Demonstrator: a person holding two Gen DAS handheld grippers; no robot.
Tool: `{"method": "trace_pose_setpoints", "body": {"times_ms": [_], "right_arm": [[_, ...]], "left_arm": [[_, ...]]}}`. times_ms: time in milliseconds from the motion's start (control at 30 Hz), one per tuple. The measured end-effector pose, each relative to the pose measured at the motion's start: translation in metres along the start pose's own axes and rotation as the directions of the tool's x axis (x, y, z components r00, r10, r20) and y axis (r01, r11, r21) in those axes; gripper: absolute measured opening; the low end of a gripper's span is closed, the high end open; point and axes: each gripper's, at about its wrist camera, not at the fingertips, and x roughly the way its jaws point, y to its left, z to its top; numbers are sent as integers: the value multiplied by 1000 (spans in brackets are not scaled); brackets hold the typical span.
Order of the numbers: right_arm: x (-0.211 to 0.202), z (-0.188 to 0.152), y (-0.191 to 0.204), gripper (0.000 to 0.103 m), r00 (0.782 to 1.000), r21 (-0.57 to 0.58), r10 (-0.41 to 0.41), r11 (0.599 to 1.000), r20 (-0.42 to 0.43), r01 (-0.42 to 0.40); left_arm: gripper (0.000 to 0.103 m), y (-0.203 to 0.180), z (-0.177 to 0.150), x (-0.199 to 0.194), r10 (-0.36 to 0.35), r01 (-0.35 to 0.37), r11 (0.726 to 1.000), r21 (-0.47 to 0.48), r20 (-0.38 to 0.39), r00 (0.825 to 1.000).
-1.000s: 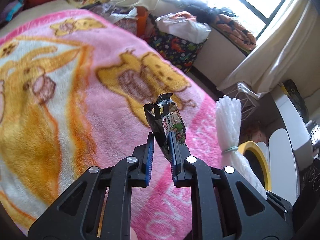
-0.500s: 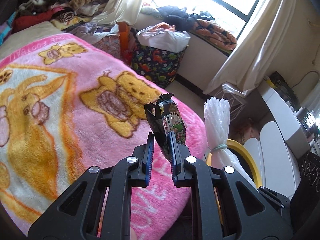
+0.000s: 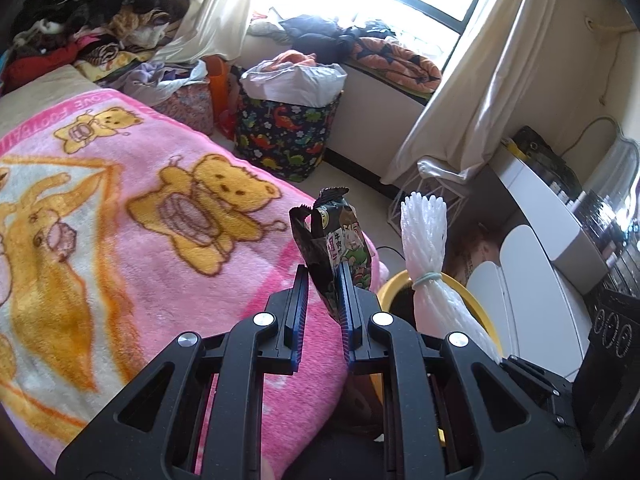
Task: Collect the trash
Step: 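Carry the green packet and white mesh bundle over the yellow bin and open both grippers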
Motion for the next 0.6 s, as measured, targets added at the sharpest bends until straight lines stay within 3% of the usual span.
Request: {"method": "trace_pose_setpoints", "body": {"times_ms": [600], "right_arm": [[-31,-12,-49,18,995,96,-87,992,41,83]], "left_arm": [[10,-43,-11,4,-56,58,995,85,-23,998]]}}
